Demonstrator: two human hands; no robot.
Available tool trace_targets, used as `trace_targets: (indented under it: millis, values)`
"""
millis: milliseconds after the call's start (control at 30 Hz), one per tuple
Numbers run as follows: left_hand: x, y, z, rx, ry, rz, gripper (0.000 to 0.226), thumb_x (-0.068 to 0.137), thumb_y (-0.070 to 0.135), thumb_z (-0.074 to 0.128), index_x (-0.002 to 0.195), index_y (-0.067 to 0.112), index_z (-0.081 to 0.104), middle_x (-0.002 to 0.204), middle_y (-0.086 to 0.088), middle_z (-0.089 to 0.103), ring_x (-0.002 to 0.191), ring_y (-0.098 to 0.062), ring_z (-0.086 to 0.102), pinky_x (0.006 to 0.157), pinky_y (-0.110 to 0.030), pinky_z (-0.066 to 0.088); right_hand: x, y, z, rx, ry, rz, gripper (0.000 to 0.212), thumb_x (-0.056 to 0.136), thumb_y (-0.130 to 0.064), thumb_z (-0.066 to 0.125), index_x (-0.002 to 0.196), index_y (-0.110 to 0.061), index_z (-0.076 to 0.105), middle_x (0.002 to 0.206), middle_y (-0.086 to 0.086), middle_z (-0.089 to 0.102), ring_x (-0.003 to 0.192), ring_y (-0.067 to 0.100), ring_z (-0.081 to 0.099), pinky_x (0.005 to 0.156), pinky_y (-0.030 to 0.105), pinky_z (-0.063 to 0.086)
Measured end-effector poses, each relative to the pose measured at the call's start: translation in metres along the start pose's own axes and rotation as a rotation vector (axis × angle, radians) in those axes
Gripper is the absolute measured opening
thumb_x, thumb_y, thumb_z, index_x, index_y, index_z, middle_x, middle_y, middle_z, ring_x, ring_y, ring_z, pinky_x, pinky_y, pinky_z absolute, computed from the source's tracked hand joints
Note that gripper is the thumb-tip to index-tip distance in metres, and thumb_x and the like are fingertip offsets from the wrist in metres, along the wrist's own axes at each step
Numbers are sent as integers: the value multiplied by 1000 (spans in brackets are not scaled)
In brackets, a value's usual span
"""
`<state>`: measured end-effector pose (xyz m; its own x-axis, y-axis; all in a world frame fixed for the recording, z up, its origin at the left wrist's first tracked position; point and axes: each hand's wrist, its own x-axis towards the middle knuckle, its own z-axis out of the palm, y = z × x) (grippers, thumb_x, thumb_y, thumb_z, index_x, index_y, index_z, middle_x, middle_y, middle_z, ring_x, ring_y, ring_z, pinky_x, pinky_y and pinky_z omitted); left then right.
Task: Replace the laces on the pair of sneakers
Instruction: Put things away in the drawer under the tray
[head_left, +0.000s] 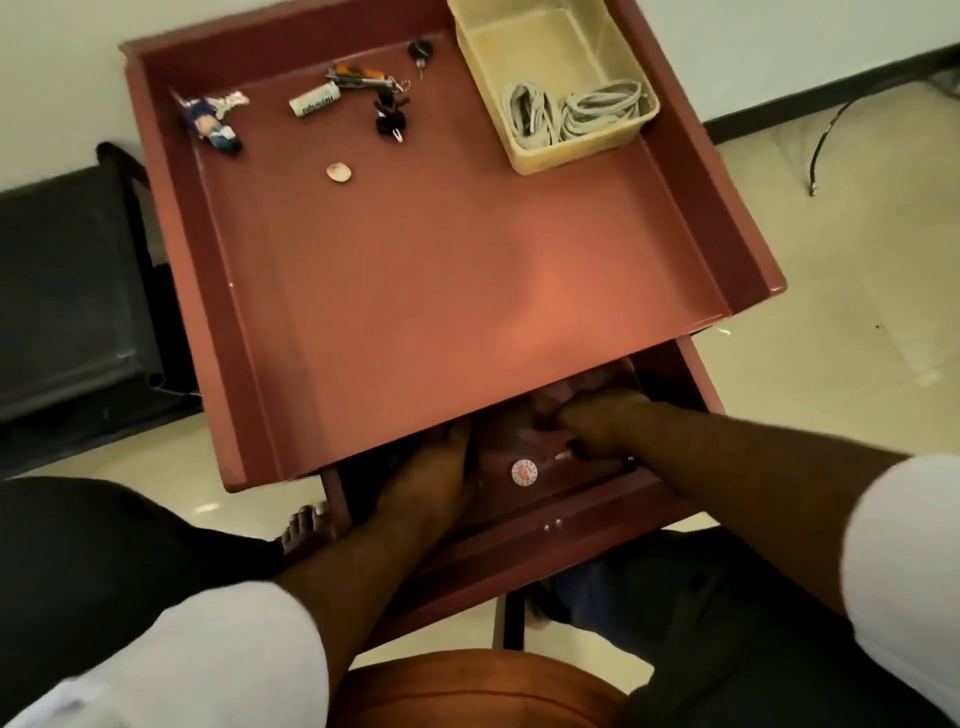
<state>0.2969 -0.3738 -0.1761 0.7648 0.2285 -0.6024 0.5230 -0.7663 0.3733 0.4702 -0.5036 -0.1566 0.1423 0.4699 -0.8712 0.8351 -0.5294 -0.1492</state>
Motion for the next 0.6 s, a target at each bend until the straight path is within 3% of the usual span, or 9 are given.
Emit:
trace_targets:
  millis: [67, 133, 200, 300, 433, 500, 600]
  values:
    - [-22, 7, -13, -22, 23, -36, 66, 93, 32, 58, 152, 23, 30, 148, -9, 40, 128, -31, 49, 105, -40, 42, -22, -19, -5, 67, -7, -45, 36, 93, -27, 59, 126, -13, 59, 126, 11, 60, 111, 29, 59, 85, 30, 45]
    - [-46, 17, -43, -130, 89, -18, 38, 91, 26, 56, 129, 23, 60, 129, -3, 60, 117, -25, 59, 99, -35, 45, -49, -45, -17, 182, 54, -84, 25, 92, -24, 59, 111, -10, 67, 111, 12, 67, 101, 30, 63, 78, 28, 45]
    - [-54, 18, -82, -221, 269, -31, 25, 91, 19, 57, 110, 20, 73, 112, 2, 71, 106, -18, 65, 94, -26, 47, -66, -63, -34, 290, 131, -148, 19, 87, -16, 62, 101, -8, 71, 100, 11, 71, 92, 26, 66, 75, 27, 48]
    - [-39, 4, -152, -335, 511, -41, 21, 88, 13, 64, 106, 16, 75, 104, 3, 73, 94, -13, 67, 86, -18, 46, -74, -79, -78, 399, 317, -255, 10, 79, -8, 68, 84, -5, 75, 84, 6, 73, 72, 12, 62, 68, 23, 46]
    - [14, -29, -215, -399, 714, -51, 24, 84, 12, 71, 108, 12, 73, 102, -4, 72, 91, -17, 67, 82, -22, 48, -44, -87, -149, 584, 728, -203, 7, 81, -9, 71, 86, -10, 75, 79, -1, 68, 66, 5, 57, 66, 20, 44]
    - [38, -40, -228, -383, 744, -62, 35, 85, 17, 72, 120, 14, 67, 114, -5, 68, 101, -20, 64, 90, -27, 48, -21, -83, -179, 705, 929, -136, 14, 81, -8, 72, 95, -12, 74, 88, -1, 68, 77, 9, 61, 78, 25, 49]
    - [73, -48, -240, -306, 729, -26, 45, 89, 26, 70, 132, 16, 60, 131, -6, 57, 117, -22, 56, 100, -31, 42, 10, -73, -216, 703, 1163, -64, 43, 80, -4, 69, 121, -15, 65, 118, 7, 61, 100, 19, 61, 94, 28, 46]
